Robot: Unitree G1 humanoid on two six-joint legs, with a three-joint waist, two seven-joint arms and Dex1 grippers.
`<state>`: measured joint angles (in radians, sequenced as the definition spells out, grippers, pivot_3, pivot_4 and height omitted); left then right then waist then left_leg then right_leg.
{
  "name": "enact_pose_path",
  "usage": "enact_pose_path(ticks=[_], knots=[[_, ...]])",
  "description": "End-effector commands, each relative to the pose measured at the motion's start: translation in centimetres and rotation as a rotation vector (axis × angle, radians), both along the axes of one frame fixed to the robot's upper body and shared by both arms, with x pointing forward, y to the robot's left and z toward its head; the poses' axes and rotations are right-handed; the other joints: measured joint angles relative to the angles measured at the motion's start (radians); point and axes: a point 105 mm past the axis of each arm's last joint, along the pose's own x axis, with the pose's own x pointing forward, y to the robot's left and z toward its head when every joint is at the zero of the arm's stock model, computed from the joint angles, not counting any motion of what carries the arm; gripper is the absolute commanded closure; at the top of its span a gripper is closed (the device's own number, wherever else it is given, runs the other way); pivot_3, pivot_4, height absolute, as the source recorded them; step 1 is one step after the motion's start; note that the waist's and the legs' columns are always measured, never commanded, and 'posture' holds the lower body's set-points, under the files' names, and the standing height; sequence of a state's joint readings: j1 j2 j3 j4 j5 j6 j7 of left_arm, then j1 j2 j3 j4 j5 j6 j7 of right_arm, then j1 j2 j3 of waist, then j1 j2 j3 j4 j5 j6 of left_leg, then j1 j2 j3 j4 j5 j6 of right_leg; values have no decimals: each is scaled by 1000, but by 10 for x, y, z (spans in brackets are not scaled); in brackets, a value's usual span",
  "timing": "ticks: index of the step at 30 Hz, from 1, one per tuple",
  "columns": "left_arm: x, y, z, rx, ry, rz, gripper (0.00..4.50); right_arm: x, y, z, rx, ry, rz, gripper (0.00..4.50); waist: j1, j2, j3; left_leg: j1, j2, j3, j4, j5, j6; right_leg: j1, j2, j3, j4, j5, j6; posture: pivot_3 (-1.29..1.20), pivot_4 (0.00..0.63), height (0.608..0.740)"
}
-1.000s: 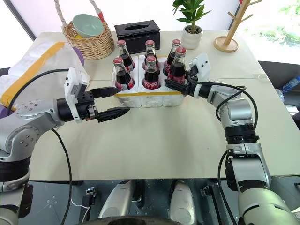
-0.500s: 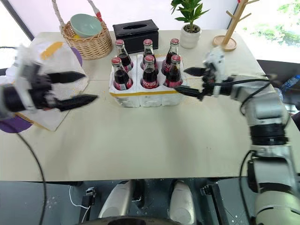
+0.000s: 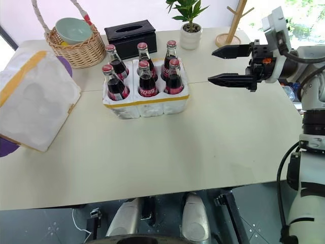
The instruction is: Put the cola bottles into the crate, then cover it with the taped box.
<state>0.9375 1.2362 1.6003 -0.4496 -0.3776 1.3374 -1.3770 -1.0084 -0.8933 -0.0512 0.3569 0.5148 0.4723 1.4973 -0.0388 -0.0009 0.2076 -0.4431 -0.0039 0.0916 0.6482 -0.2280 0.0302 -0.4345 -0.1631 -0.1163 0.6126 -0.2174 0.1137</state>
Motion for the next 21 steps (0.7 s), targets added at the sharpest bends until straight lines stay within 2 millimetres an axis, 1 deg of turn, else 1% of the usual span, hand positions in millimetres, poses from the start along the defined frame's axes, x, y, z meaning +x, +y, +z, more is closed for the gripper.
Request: enact_pose_path(ticks=[1, 4, 6, 10, 13, 17, 21], knots=[[4, 15, 5, 97, -1, -4, 0, -6, 9, 12, -1, -65, 43, 96, 16, 1, -1, 0, 0, -1, 0, -1, 2, -1, -1, 0, 0, -2, -3, 0, 150, 736], [18, 24, 2, 55, -17, -6, 0, -9, 9, 12, 2, -60, 45, 96, 28, 1, -1, -2, 0, 0, 1, -3, 5, -4, -3, 1, 0, -1, -6, 0, 150, 736], [26, 30, 2, 36, -29, -6, 0, -10, 9, 12, 3, -59, 45, 96, 26, 0, -1, -3, 0, 0, 1, -4, 6, -4, -3, 1, 0, 0, -6, 0, 150, 736], [53, 48, -5, -18, -25, -34, 0, -21, 7, 15, 9, -52, 48, 96, 26, 0, -1, -5, 0, 2, 0, -4, 6, -8, -2, 0, 2, 3, -4, 0, 150, 736], [70, 52, -7, -16, -5, -67, 0, -24, 6, 16, 16, -51, 37, 96, 20, -1, -1, -6, 1, 6, 0, -1, 2, -7, -3, 1, 6, 3, -3, 0, 150, 736], [86, 63, -15, -11, 18, -63, 0, -29, 6, 18, 9, -55, 25, 96, 16, -1, -1, -5, 2, 11, 1, -1, 3, -7, -3, 1, 6, 4, -3, 0, 150, 736], [99, 62, -20, -49, 15, -84, 0, -35, 4, 25, 27, -67, 16, 96, 19, -1, -1, -5, 3, 14, 0, 0, 5, -8, -2, 1, 6, 4, -2, 0, 150, 736]])
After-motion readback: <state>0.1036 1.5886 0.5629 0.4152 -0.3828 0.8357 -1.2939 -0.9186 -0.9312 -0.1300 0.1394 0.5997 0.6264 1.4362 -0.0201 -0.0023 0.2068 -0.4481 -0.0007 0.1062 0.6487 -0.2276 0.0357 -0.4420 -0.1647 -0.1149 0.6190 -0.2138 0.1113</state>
